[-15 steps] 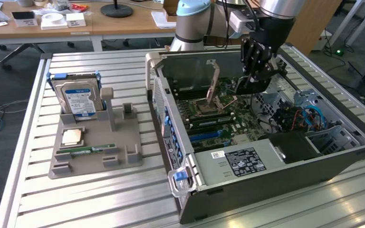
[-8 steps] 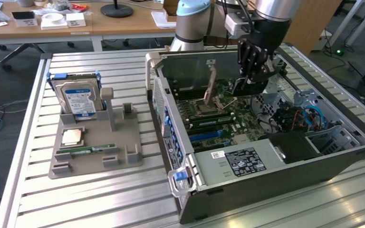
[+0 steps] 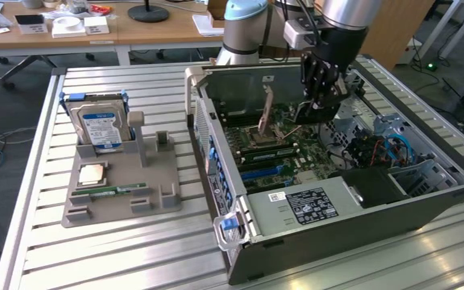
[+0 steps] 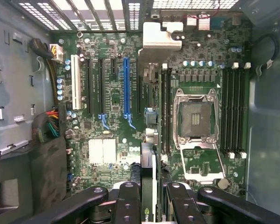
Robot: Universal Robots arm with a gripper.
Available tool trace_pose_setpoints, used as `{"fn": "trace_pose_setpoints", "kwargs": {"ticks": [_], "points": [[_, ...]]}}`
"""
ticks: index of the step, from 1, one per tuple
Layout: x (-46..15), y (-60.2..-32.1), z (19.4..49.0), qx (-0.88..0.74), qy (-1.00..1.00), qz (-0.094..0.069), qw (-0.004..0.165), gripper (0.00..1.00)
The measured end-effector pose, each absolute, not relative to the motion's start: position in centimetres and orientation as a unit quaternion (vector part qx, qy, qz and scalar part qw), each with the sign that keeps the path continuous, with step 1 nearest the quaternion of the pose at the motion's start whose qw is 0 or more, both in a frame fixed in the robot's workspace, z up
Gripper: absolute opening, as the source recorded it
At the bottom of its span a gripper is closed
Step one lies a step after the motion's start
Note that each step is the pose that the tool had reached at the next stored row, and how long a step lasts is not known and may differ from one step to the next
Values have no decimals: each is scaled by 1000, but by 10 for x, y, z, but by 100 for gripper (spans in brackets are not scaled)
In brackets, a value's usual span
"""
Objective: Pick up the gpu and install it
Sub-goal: 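Insert the gpu into the slot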
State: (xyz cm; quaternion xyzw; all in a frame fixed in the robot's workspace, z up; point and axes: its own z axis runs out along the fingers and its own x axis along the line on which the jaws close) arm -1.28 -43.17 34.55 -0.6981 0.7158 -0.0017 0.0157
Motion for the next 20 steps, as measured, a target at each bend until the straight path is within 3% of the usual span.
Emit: {"fn": "trace_pose_setpoints", "kwargs": {"ticks": [20], "points": [[-17,-435,340,-696,718,1,12,26]]}}
